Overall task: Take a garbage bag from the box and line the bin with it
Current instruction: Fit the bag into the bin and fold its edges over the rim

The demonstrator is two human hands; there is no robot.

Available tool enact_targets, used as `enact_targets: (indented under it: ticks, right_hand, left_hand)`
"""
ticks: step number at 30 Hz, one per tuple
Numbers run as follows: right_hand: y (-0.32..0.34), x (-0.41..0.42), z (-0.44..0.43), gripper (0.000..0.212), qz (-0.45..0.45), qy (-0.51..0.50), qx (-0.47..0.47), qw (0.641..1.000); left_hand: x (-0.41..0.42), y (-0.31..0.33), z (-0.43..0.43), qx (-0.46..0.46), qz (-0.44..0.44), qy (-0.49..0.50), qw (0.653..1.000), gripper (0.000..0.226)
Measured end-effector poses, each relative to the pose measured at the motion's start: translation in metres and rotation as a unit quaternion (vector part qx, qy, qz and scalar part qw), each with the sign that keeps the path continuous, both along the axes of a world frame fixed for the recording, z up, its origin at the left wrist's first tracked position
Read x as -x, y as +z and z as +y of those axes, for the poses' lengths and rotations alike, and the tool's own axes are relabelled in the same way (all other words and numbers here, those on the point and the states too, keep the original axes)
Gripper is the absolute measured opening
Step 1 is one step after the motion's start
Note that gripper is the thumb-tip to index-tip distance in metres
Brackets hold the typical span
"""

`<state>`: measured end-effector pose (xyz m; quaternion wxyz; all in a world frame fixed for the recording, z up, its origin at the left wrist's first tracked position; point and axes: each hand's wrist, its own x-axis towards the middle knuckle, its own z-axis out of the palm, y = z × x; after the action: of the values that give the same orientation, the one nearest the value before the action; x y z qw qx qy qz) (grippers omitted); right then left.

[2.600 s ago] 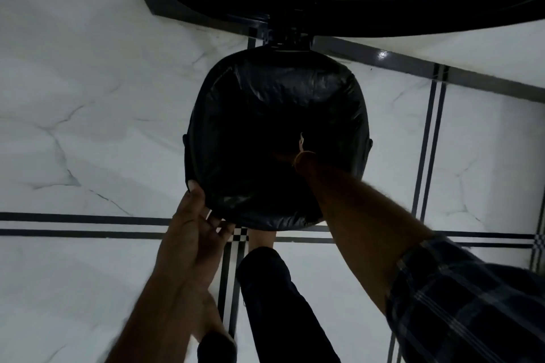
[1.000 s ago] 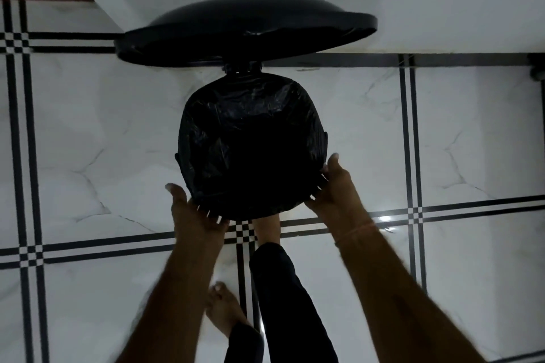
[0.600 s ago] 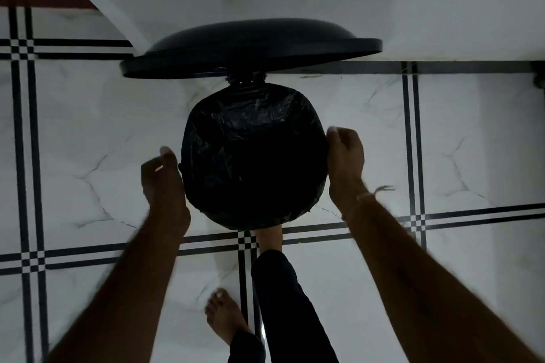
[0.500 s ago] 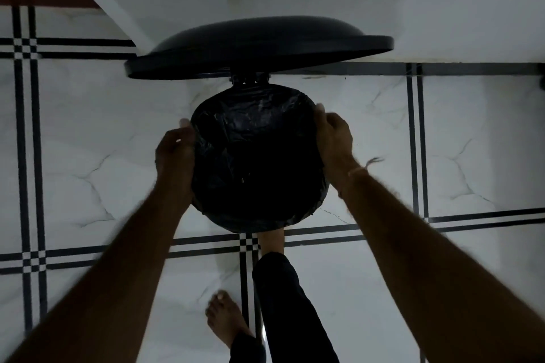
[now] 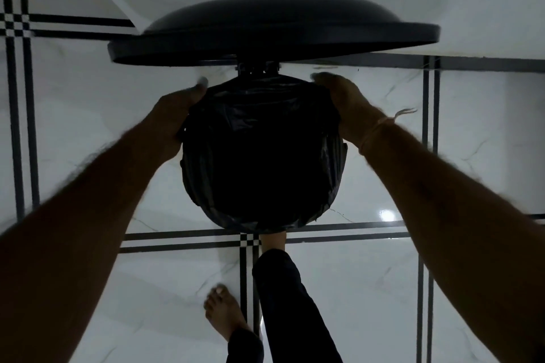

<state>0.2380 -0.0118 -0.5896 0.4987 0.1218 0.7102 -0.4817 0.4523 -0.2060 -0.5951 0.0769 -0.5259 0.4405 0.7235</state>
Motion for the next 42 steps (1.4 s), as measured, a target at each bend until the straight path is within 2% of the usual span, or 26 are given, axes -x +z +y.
enact_targets:
  ticks: [3,4,7,10,13,15,16,18,20,22,25,27,30,34,36,37,38,39,40,41,42]
  right_hand:
    - [0.004,0.004,-0.009,0.021,0.028,0.085,-0.007,0.996]
    - [0.006,0.005,-0.012,0.022,0.029,0.094,0.000,0.995]
    - [0.007,0.004,-0.014,0.026,0.043,0.102,-0.010,0.994]
    - [0.001,-0.001,-0.007,0.035,0.140,0.097,-0.071,0.983]
    - [0.006,-0.033,0.024,0.023,0.314,0.062,-0.117,0.940]
    - [0.008,-0.065,0.054,0.015,0.369,-0.030,-0.140,0.918]
    - [0.006,-0.078,0.066,0.012,0.349,-0.076,-0.156,0.921]
    - [0.002,-0.098,0.083,0.025,0.223,-0.148,-0.163,0.950]
    - [0.008,-0.107,0.095,0.037,0.054,-0.192,-0.126,0.972]
    - [0.013,-0.110,0.105,0.051,-0.046,-0.190,-0.070,0.978]
    - [0.013,-0.114,0.114,0.060,-0.086,-0.200,-0.009,0.976]
    - [0.013,-0.115,0.114,0.064,-0.102,-0.220,0.021,0.970]
    - [0.013,-0.120,0.118,0.053,-0.105,-0.268,0.037,0.957]
    - [0.012,-0.140,0.131,0.044,-0.151,-0.287,-0.003,0.946]
    - [0.014,-0.150,0.129,0.042,-0.156,-0.299,0.001,0.941]
    - [0.013,-0.154,0.128,0.039,-0.100,-0.292,-0.015,0.951]
    - [0.011,-0.158,0.128,0.033,0.020,-0.264,-0.057,0.963]
    - [0.015,-0.158,0.125,0.026,0.200,-0.202,-0.114,0.952]
    - [0.022,-0.155,0.118,0.019,0.382,-0.092,-0.127,0.911]
    - [0.028,-0.152,0.105,0.013,0.501,0.034,-0.081,0.861]
    - [0.033,-0.148,0.086,0.012,0.525,0.152,-0.014,0.837]
  left_hand:
    - [0.017,0.001,0.000,-0.001,0.004,-0.001,1.000,0.015]
    - [0.020,0.001,0.001,0.015,-0.007,-0.014,1.000,0.016]
    - [0.022,0.004,0.004,0.042,-0.039,-0.018,0.998,0.022]
    - [0.013,0.007,0.008,0.048,-0.062,0.045,0.996,0.048]
    - [-0.016,0.014,0.035,0.194,-0.109,0.113,0.968,0.048]
    - [-0.043,0.011,0.059,0.267,-0.185,0.147,0.934,0.063]
    - [-0.052,0.008,0.071,0.245,-0.216,0.186,0.927,0.064]
    - [-0.059,0.011,0.089,0.127,-0.231,0.240,0.934,0.048]
    - [-0.066,0.015,0.106,-0.005,-0.189,0.268,0.945,0.043]
    - [-0.074,0.018,0.118,-0.043,-0.132,0.291,0.947,0.046]
    - [-0.084,0.019,0.128,-0.063,-0.048,0.319,0.944,0.048]
    - [-0.089,0.018,0.133,-0.074,-0.012,0.345,0.936,0.040]
    - [-0.094,0.017,0.144,-0.118,-0.004,0.408,0.905,0.037]
    - [-0.096,0.026,0.177,-0.221,-0.026,0.417,0.881,0.029]
    - [-0.096,0.027,0.185,-0.231,-0.020,0.427,0.874,0.028]
    - [-0.096,0.026,0.186,-0.225,-0.016,0.434,0.872,0.028]
    - [-0.095,0.024,0.185,-0.215,-0.011,0.440,0.872,0.027]
    - [-0.095,0.023,0.184,-0.203,-0.009,0.438,0.876,0.026]
    - [-0.095,0.022,0.183,-0.194,-0.005,0.429,0.882,0.027]
    - [-0.095,0.021,0.182,-0.188,0.001,0.417,0.889,0.029]
    - [-0.095,0.021,0.181,-0.180,0.005,0.408,0.895,0.031]
